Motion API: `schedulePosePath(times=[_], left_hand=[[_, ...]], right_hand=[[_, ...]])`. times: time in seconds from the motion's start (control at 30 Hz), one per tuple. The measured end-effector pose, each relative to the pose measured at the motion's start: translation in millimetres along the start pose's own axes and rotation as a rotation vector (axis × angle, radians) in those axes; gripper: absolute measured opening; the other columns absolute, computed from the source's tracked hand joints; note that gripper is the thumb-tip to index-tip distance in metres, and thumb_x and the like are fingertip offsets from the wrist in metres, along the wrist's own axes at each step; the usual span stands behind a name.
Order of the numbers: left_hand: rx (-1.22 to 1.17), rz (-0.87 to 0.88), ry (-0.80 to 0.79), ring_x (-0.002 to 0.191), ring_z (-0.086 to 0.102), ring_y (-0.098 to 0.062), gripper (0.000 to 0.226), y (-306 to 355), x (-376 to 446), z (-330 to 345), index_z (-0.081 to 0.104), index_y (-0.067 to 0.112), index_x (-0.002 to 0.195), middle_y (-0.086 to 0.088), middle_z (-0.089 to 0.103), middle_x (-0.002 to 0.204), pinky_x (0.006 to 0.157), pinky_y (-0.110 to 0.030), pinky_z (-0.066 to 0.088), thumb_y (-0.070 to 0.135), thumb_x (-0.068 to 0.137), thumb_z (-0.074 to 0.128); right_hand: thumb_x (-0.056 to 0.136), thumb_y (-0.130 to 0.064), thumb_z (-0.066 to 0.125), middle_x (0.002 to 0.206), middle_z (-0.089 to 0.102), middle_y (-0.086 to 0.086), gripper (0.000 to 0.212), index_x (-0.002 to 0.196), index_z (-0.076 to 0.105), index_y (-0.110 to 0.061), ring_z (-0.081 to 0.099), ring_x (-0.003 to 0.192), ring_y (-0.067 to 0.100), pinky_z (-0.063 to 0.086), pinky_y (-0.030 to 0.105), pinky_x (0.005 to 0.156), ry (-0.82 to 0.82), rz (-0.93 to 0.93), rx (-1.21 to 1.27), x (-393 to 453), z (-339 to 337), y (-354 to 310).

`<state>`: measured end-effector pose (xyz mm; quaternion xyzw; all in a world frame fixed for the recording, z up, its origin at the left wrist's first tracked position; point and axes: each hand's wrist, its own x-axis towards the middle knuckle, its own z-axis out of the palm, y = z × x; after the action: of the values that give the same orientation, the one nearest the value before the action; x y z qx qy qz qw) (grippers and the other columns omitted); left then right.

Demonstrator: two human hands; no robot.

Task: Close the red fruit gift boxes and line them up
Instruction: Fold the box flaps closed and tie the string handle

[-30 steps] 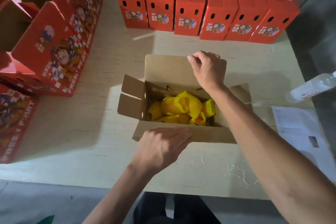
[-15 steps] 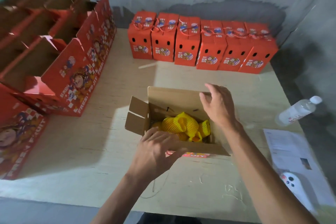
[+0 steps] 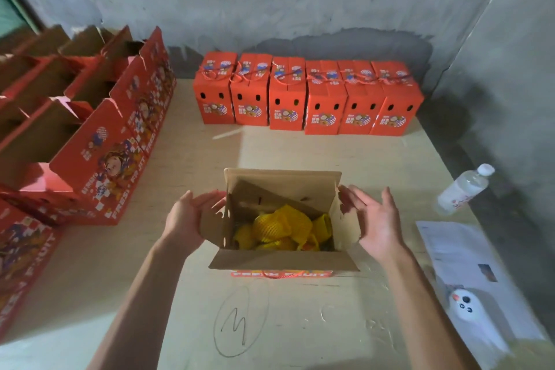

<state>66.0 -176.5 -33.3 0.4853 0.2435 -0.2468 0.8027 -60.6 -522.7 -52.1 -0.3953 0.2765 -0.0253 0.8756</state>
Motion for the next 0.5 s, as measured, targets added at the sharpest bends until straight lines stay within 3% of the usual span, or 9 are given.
schedulePosePath(times=[0.07,0.1,0.13,0.17,0.23,0.33,0.43,0.5], left_hand=[[0.228,0.152,0.024,0.113,0.068,-0.029,0.060,-18.4,-5.1,14.2,0.068,-0.001,0.126,-0.019,0.072,0.122,0.107,-0.043,0.049,0.038,0.112,0.025],[0.427,0.271,0.067,0.096,0.072,-0.026,0.057,-26.6,-6.6,20.0,0.076,0.005,0.113,-0.014,0.077,0.109,0.091,-0.039,0.057,0.036,0.111,0.029],[0.606,0.402,0.105,0.079,0.070,-0.025,0.051,-33.0,-8.7,24.2,0.081,0.012,0.099,-0.008,0.079,0.097,0.071,-0.036,0.057,0.035,0.109,0.035],[0.711,0.498,0.108,0.072,0.067,-0.025,0.045,-36.5,-8.8,26.4,0.081,0.018,0.091,-0.003,0.078,0.090,0.061,-0.034,0.053,0.032,0.108,0.042],[0.782,0.503,-0.024,0.086,0.070,-0.025,0.038,-35.5,-5.5,28.9,0.080,0.020,0.092,-0.001,0.077,0.093,0.071,-0.035,0.055,0.034,0.107,0.049],[0.766,0.371,-0.191,0.103,0.071,-0.024,0.057,-35.3,7.5,29.0,0.081,0.018,0.099,-0.004,0.078,0.105,0.093,-0.038,0.054,0.050,0.109,0.035],[0.999,0.625,-0.160,0.094,0.066,-0.020,0.048,-49.3,21.0,21.0,0.075,0.023,0.095,0.000,0.073,0.095,0.088,-0.040,0.052,0.049,0.103,0.035],[1.241,0.813,-0.194,0.096,0.060,-0.015,0.041,-60.8,28.7,7.9,0.072,0.026,0.096,0.009,0.070,0.094,0.090,-0.042,0.046,0.043,0.107,0.036]], right_hand=[[0.109,-0.051,0.030,0.131,0.071,0.006,0.059,0.131,0.067,-0.010,0.066,0.123,0.018,0.047,0.032,0.105,0.039,-0.143,-0.192,2.4,11.7,16.6],[0.110,-0.039,0.041,0.123,0.074,0.004,0.043,0.121,0.073,-0.013,0.068,0.118,0.016,0.050,0.026,0.099,0.093,-0.265,-0.406,5.0,16.2,23.2],[0.108,-0.028,0.051,0.117,0.075,0.000,0.028,0.112,0.076,-0.018,0.069,0.114,0.014,0.053,0.022,0.093,0.155,-0.407,-0.611,8.0,18.3,27.0],[0.106,-0.022,0.055,0.115,0.074,-0.003,0.020,0.108,0.075,-0.023,0.068,0.110,0.010,0.054,0.019,0.089,0.170,-0.522,-0.766,10.6,18.5,27.8],[0.106,-0.025,0.055,0.115,0.068,-0.010,0.017,0.109,0.070,-0.033,0.065,0.105,0.001,0.054,0.016,0.082,0.098,-0.605,-0.944,16.7,17.9,24.0],[0.106,-0.030,0.054,0.110,0.062,-0.012,0.014,0.108,0.067,-0.033,0.063,0.100,0.007,0.054,0.020,0.075,0.015,-0.581,-1.129,26.0,15.8,25.4],[0.100,-0.008,0.063,0.104,0.062,0.000,0.010,0.103,0.073,-0.010,0.060,0.097,0.019,0.052,0.033,0.084,-0.006,-0.925,-1.394,32.2,8.0,43.3],[0.095,-0.003,0.068,0.101,0.065,0.001,0.008,0.099,0.074,-0.007,0.061,0.094,0.021,0.053,0.038,0.083,0.037,-1.063,-1.432,33.7,3.8,51.9]])
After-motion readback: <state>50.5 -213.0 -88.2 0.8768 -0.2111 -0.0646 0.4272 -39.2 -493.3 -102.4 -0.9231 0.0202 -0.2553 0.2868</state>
